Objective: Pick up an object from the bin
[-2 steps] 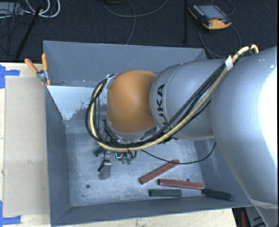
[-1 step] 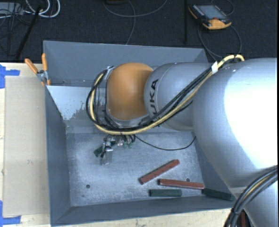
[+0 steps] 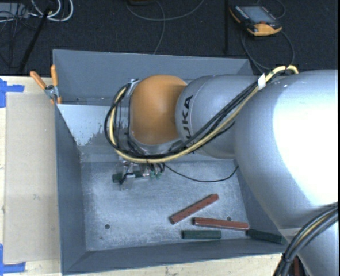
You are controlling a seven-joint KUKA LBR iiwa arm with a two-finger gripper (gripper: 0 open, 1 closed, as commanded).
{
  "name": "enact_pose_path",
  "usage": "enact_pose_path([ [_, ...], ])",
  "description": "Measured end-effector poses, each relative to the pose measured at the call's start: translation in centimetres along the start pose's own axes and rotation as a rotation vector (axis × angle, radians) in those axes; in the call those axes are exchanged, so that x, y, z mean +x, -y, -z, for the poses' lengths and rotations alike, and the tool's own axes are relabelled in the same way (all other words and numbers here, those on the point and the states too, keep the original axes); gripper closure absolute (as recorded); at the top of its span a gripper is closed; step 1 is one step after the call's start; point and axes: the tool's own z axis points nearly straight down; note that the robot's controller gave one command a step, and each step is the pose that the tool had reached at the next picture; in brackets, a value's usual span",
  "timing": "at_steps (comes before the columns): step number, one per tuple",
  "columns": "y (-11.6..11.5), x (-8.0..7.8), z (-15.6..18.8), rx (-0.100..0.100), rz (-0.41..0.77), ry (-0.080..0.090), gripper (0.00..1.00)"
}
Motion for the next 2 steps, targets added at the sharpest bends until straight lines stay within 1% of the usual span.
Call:
enact_pose_path([
  [1,1.1,2.1,12.9,-0.001,-0.055,0.007,1.0],
  [2,3.0,2.7,19.6,0.001,0.284,0.004,1.0],
])
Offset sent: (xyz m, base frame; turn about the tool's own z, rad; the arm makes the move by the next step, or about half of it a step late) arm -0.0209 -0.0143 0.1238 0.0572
